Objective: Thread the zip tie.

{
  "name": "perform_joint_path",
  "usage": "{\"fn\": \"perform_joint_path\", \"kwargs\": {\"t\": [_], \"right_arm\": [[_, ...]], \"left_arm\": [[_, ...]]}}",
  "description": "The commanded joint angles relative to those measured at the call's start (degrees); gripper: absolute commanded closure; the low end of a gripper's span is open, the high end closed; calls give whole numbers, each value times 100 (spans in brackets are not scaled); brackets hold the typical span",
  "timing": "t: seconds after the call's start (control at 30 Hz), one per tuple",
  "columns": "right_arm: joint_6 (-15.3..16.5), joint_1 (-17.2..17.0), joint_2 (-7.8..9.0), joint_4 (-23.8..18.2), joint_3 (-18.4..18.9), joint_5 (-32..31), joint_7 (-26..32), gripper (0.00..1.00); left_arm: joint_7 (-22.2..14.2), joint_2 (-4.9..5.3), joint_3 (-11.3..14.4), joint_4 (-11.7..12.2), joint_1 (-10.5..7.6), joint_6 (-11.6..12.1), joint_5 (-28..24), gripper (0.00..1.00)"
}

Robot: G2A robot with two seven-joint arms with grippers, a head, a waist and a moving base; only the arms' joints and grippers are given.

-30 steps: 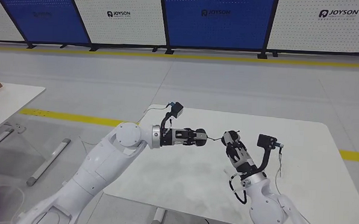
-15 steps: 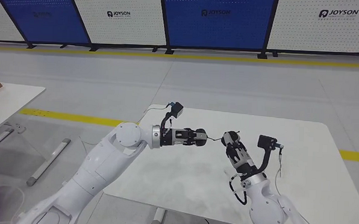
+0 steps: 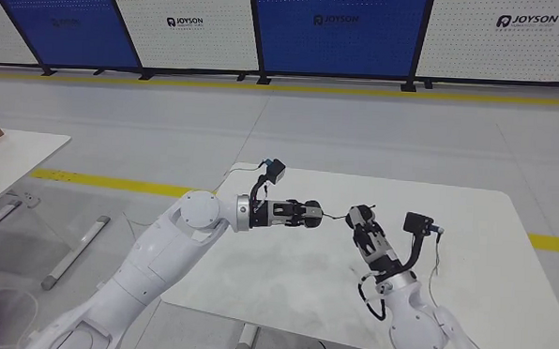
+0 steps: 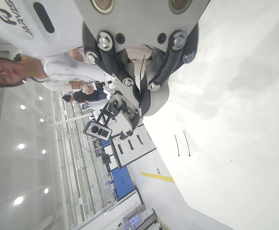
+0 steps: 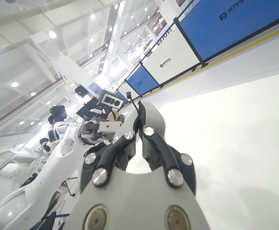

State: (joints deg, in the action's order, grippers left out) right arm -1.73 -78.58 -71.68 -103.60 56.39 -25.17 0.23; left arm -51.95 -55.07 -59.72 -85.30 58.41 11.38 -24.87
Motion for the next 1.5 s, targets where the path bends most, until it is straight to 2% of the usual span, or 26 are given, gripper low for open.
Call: {"fn": "perform_joint_path", "kwargs": {"t": [0.0,0.47,0.7,1.1,1.47], "right_arm": [[19,19,-20,37,-17,48,3,100],[197,69,-140,238,-63,313,-17,100],[410,4,-179,300,49,552,-123,100],[365,18,-252,418,3,438,-94,100],[497,95,-320,533,-8,614,92,100]], "left_arm": [[0,0,0,0,0,0,0,100],[0,0,0,0,0,0,0,100],[0,0,0,0,0,0,0,100],[0,0,0,0,0,0,0,100],[0,0,0,0,0,0,0,100]]}}
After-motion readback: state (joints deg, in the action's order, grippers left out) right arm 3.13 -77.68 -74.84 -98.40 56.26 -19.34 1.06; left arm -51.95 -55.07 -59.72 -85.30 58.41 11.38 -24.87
